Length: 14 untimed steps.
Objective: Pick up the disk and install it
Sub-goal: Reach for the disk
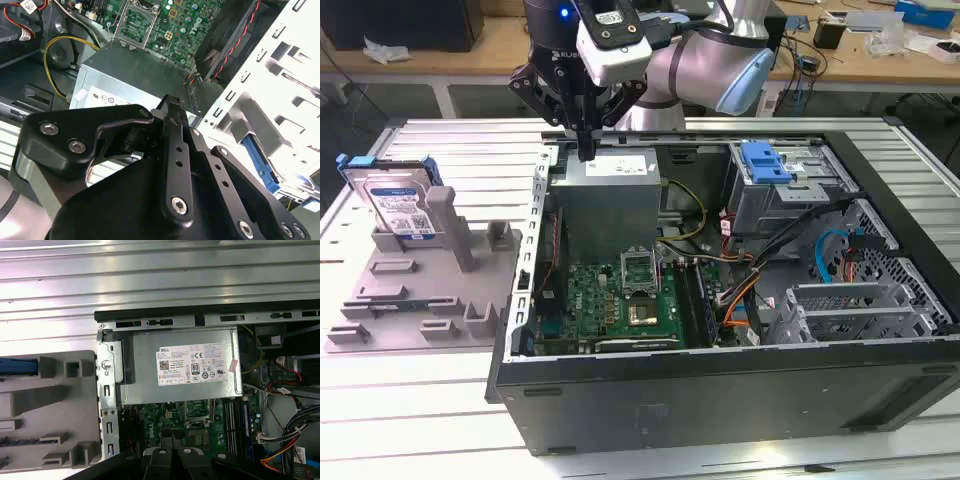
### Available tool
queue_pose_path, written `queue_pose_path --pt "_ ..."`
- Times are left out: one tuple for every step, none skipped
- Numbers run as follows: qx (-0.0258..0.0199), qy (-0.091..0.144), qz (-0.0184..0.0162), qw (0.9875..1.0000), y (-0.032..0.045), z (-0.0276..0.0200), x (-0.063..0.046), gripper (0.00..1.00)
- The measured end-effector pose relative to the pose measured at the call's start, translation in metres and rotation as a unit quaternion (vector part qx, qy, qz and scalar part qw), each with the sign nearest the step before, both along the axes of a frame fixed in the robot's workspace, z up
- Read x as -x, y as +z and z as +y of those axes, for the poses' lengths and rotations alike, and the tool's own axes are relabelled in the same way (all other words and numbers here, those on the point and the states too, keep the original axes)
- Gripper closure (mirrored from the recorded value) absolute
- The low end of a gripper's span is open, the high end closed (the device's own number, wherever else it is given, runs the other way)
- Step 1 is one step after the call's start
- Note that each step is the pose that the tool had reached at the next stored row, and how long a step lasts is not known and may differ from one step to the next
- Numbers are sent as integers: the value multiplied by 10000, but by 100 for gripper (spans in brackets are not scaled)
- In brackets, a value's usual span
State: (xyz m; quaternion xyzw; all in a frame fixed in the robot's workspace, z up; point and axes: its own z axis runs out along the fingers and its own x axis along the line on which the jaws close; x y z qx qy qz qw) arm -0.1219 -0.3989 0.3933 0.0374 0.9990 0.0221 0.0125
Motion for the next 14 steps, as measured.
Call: queue_pose_path --pt "0 0 0 10000 0 0 0 89" --pt "0 0 0 10000 0 0 0 89" --pt "0 0 0 10000 0 0 0 89" --pt "0 0 0 10000 0 0 0 89" --pt "0 0 0 10000 0 0 0 89" --pt "0 0 0 10000 0 0 0 89" --pt "0 0 0 10000 0 0 0 89" --pt "0 0 0 10000 0 0 0 89" --pt "0 0 0 10000 0 0 0 89" --pt "0 0 0 10000 0 0 0 89" --pt "0 0 0 10000 0 0 0 89" --pt "0 -1 0 10000 0 0 8 89" --pt "0 -1 2 10000 0 2 36 89" --pt "0 0 3 10000 0 4 73 89"
